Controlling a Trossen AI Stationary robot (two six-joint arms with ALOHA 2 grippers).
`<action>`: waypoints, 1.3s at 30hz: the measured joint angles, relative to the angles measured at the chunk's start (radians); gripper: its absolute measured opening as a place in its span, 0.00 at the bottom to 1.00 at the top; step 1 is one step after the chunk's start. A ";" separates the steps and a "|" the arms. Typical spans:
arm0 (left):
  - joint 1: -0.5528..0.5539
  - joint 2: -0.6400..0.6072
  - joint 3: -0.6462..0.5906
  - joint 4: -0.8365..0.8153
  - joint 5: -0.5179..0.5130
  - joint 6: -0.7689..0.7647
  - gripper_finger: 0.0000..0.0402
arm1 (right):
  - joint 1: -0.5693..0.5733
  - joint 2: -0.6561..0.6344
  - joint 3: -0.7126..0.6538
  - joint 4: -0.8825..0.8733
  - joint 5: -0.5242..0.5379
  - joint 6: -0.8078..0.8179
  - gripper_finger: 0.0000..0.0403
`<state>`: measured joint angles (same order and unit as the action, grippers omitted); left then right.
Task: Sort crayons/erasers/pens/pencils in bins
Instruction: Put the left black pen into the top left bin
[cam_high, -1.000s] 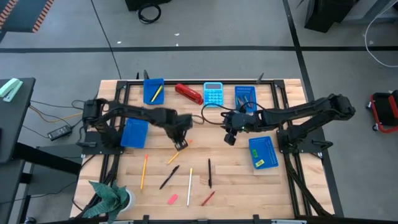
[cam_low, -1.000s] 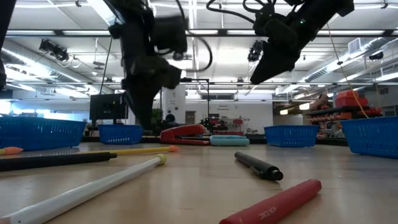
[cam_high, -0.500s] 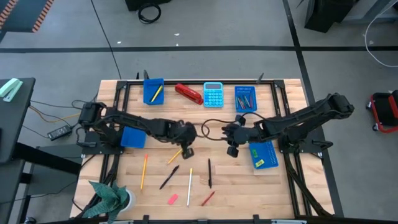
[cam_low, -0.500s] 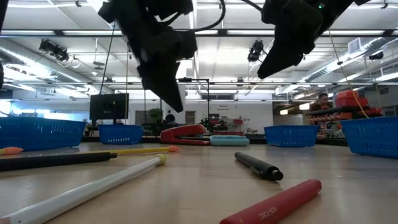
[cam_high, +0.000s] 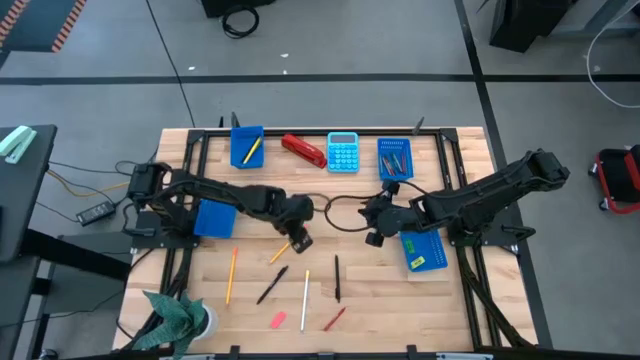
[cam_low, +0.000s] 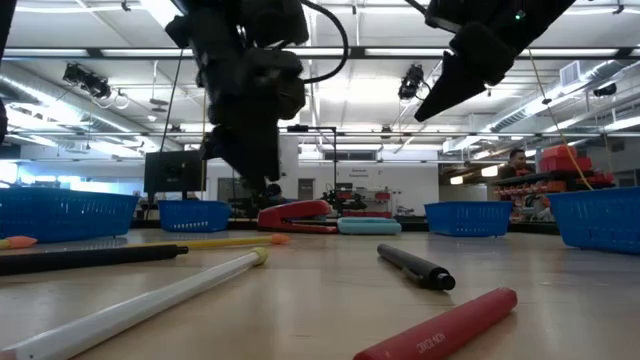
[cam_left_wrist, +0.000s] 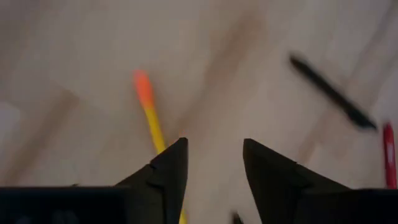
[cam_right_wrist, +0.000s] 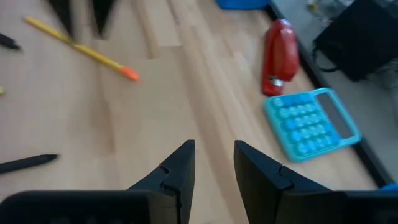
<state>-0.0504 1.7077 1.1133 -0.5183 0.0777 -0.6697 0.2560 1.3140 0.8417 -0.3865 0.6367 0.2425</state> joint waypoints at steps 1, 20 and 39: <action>-0.016 0.000 0.000 -0.016 0.012 -0.003 0.42 | -0.008 0.000 0.000 0.000 0.010 -0.009 0.29; -0.302 0.000 0.000 -0.111 0.019 -0.412 0.36 | -0.212 0.000 0.000 0.001 -0.054 -0.217 0.29; -0.393 0.063 0.000 -0.117 0.020 -0.511 0.26 | -0.272 0.000 0.000 0.020 -0.186 -0.229 0.29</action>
<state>-0.4436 1.7710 1.1133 -0.6354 0.0979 -1.1810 -0.0157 1.3136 0.8417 -0.3668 0.4507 0.0139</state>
